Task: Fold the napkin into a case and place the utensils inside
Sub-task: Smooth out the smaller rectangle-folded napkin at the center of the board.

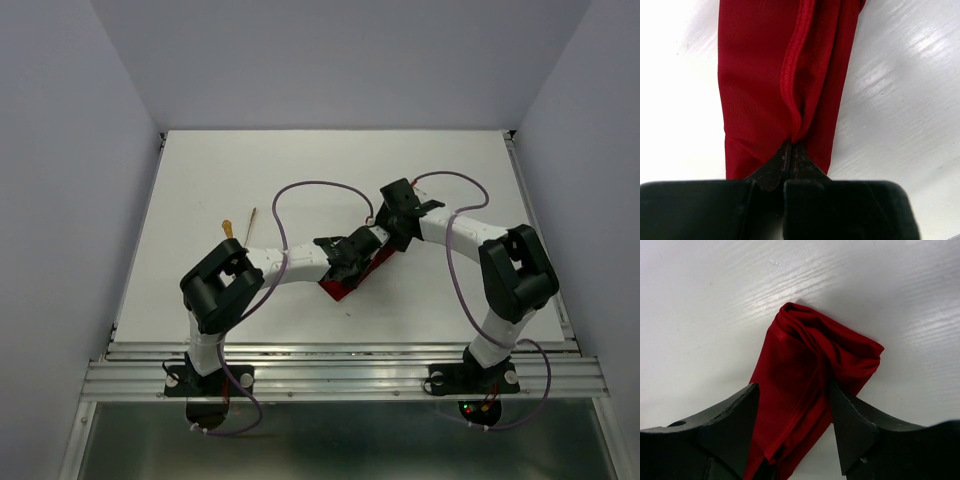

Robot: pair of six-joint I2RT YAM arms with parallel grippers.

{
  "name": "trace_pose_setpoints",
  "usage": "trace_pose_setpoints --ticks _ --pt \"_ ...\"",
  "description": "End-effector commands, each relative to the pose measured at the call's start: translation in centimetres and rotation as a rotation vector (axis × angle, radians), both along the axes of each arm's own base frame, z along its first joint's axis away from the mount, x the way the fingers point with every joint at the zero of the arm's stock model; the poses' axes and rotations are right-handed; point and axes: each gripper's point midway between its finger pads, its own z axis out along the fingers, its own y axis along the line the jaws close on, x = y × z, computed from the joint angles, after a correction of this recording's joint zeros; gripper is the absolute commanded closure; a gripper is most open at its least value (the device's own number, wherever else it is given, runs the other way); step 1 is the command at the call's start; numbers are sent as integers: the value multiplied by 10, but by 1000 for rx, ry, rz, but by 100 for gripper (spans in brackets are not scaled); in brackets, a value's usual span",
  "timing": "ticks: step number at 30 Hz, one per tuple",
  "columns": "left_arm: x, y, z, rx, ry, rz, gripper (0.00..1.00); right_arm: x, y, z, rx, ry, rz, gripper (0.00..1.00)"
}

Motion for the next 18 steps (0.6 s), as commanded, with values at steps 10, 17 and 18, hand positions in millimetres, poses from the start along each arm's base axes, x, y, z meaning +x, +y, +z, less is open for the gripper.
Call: trace_pose_setpoints --ticks 10,17,18 --pt "-11 -20 36 -154 25 -57 100 -74 -16 29 151 -61 42 48" --pt "-20 -26 36 -181 68 -100 100 -95 4 8 225 -21 95 63" --pt "-22 -26 35 -181 73 -104 100 -94 5 7 229 -20 92 63"
